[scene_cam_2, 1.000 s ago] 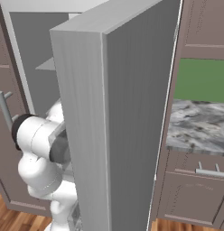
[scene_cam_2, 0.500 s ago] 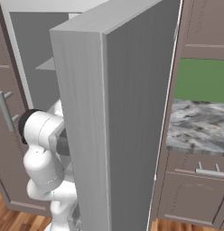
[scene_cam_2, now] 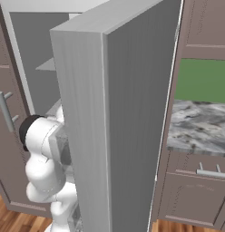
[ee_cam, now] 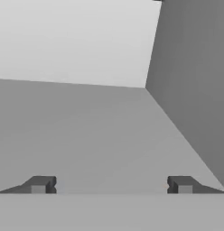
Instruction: Move the bottled drink and potato from the top shelf to the second highest shelf to make space. Then, place the pitcher from the counter on the cleared top shelf.
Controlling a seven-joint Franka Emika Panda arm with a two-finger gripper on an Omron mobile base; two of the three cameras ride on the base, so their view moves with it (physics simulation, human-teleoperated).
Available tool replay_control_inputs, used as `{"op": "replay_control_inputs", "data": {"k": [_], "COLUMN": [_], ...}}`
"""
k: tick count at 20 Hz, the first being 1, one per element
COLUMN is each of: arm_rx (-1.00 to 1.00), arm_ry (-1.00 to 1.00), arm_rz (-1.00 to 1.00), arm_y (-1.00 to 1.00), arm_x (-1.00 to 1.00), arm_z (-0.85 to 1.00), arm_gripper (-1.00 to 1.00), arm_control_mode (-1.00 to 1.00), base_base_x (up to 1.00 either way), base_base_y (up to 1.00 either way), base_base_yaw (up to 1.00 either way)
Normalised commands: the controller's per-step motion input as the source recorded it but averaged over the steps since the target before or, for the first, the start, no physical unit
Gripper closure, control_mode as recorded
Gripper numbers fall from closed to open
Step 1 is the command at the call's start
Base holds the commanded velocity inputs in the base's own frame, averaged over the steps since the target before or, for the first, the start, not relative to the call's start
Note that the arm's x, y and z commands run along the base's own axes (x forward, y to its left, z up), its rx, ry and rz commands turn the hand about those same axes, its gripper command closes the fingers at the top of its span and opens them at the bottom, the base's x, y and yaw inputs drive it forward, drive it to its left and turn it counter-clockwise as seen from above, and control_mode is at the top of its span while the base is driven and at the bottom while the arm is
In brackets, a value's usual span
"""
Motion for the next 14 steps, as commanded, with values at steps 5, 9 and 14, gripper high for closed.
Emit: {"op": "replay_control_inputs", "data": {"k": [5, 9, 14], "arm_rx": [0.00, -0.03, -0.05], "arm_ry": [0.01, 0.12, 0.23], "arm_rz": [0.00, 0.04, 0.05], "arm_y": [0.02, 0.32, 0.54], "arm_x": [-0.57, -0.53, -0.32], "arm_z": [0.42, 0.57, 0.97], "arm_gripper": [-1.00, -1.00, -1.00], "arm_control_mode": [-1.00, -1.00, -1.00], "base_base_x": [0.00, 0.00, 0.00], "base_base_y": [0.00, 0.00, 0.00], "base_base_yaw": [0.00, 0.00, 0.00]}}
